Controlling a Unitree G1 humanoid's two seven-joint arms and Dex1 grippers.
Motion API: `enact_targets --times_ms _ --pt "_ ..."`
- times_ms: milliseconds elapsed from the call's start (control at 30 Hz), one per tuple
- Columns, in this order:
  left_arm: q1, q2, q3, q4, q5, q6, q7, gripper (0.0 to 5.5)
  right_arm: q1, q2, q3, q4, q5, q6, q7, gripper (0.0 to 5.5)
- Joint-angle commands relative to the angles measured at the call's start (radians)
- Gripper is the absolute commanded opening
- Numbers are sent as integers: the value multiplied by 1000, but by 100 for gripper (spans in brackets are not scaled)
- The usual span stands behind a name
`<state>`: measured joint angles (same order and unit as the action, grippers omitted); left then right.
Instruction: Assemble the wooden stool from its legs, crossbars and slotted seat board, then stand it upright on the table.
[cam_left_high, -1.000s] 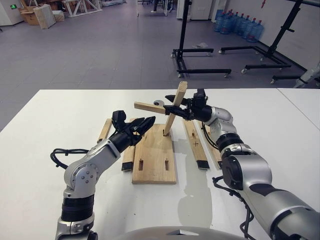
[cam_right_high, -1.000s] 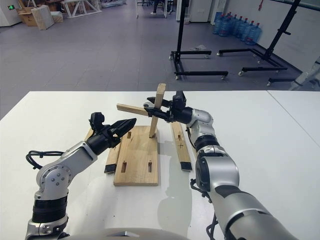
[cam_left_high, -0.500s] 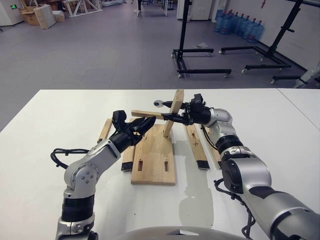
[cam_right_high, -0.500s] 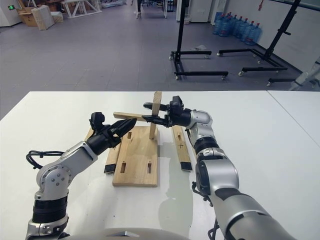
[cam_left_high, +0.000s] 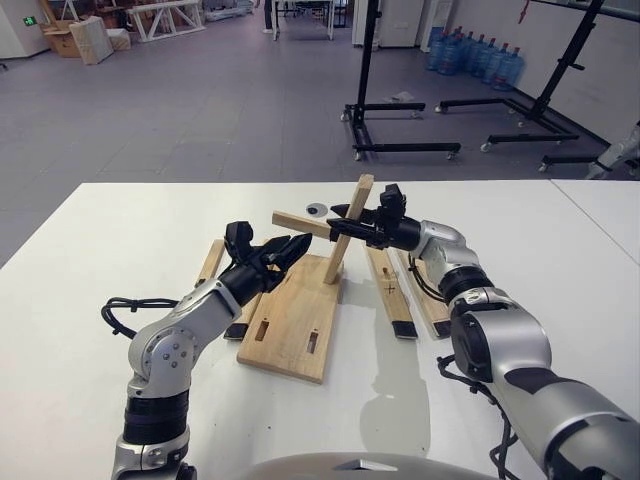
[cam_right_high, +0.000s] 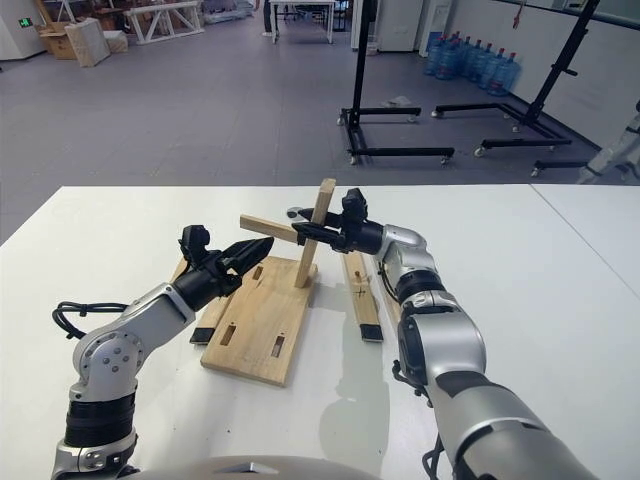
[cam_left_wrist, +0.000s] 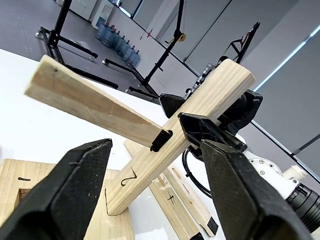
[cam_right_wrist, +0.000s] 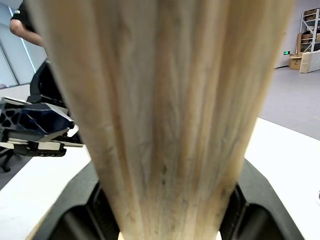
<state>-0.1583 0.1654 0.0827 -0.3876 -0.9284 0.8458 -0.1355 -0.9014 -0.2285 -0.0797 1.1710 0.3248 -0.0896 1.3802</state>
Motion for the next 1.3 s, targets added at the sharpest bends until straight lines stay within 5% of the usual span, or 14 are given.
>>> enact_targets --times_ms 33,333,800,900,1033,1167,1300 --pt "-1 4 2 -9 8 13 12 326 94 8 61 36 -102 17 -41 205" --pt "0 0 -2 -4 11 9 13 326 47 17 -38 14 -47 39 -46 391" --pt "-23 31 30 17 20 -1 -4 326 155 -243 -10 -81 -127 129 86 397" --pt "-41 80 78 6 34 -5 1 326 341 -353 -142 -432 -30 209 -20 397" --pt "-111 176 245 -84 5 6 110 326 700 -306 -353 -1278 -98 578 -498 397" --pt "-99 192 418 -140 -13 -10 284 326 819 -162 -221 -1586 -295 901 -787 397" --pt "-66 171 469 -94 20 -34 342 326 884 -13 -154 -1794 -376 1200 -966 397"
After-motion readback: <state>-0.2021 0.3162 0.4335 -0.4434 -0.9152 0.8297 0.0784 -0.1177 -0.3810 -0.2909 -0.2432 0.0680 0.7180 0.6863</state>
